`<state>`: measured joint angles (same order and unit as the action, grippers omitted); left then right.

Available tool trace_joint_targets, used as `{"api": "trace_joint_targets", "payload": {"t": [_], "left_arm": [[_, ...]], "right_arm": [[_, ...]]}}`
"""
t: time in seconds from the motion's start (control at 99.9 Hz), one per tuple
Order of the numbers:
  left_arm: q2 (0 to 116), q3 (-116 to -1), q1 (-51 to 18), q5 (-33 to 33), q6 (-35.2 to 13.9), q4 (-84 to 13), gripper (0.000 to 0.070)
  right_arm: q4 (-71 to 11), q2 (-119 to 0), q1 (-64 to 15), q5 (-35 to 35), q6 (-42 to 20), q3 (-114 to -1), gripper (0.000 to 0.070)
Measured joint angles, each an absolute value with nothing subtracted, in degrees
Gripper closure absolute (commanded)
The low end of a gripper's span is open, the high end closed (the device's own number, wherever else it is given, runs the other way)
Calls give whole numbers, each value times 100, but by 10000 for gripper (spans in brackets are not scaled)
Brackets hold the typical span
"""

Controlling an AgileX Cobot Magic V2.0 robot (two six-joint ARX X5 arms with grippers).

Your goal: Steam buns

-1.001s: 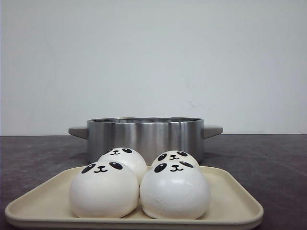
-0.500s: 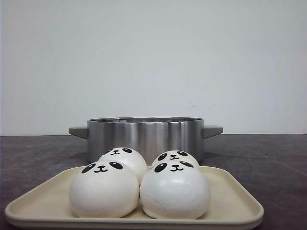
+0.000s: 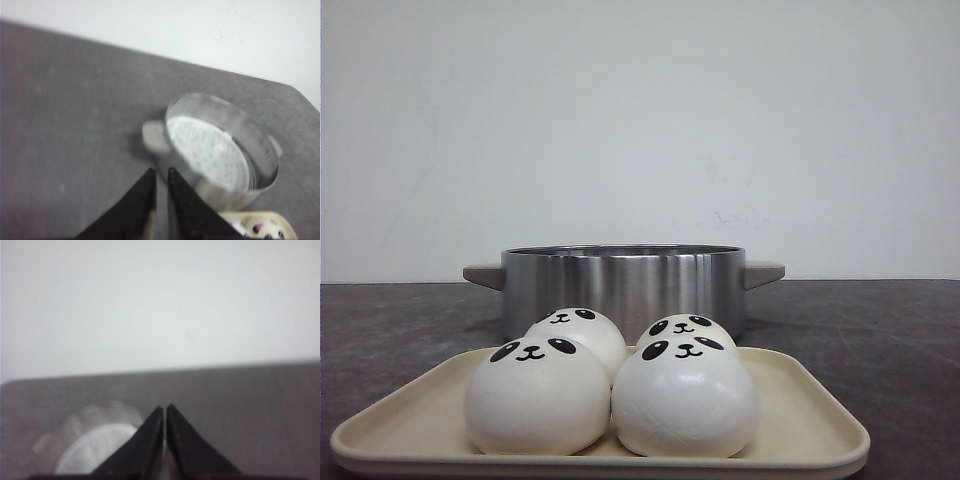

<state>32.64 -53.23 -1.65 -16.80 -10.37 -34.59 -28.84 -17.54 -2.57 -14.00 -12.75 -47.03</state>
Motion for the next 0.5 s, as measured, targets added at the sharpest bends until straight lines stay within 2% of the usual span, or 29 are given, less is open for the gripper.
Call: {"api": "trace_joint_targets", "payload": {"t": [0.05,0.08,0.12,0.15,0.19,0.22,0.42,0.5], "left_arm": [[3472,-5629,-200,-1682,-993,-3450,453],[3557,-5758,-239,-1682,-978,-3457,327],[3616,-5861,-287,-1684,-972,-3457,159],[3649,-5911,-333,-1684,-956,-3450,76],[3647,-5913,-395,-1686,-952,-3463,15],[3647,-5913,-458,-1686,-948,-3500,15],[3511,-5913,-954,-1739,-913,-3898,18],[3479,-5913,-1127,-1855,-928,-4058,22]], "right_arm": [[-2862,-1909,-257,-1527,-1214,-4995,671],[-2856,-1988,-255,-1625,-1184,-5137,597],[-2873,-2084,-257,-1796,-1157,-5295,421],[-2908,-2152,-257,-1927,-1129,-5391,265],[-2985,-2235,-257,-2099,-1122,-5492,87],[-3044,-2290,-257,-2211,-1129,-5546,5],[-3041,-2620,-255,-3404,-1496,-5623,0],[-3041,-2803,-268,-3529,-1599,-5642,0]]}}
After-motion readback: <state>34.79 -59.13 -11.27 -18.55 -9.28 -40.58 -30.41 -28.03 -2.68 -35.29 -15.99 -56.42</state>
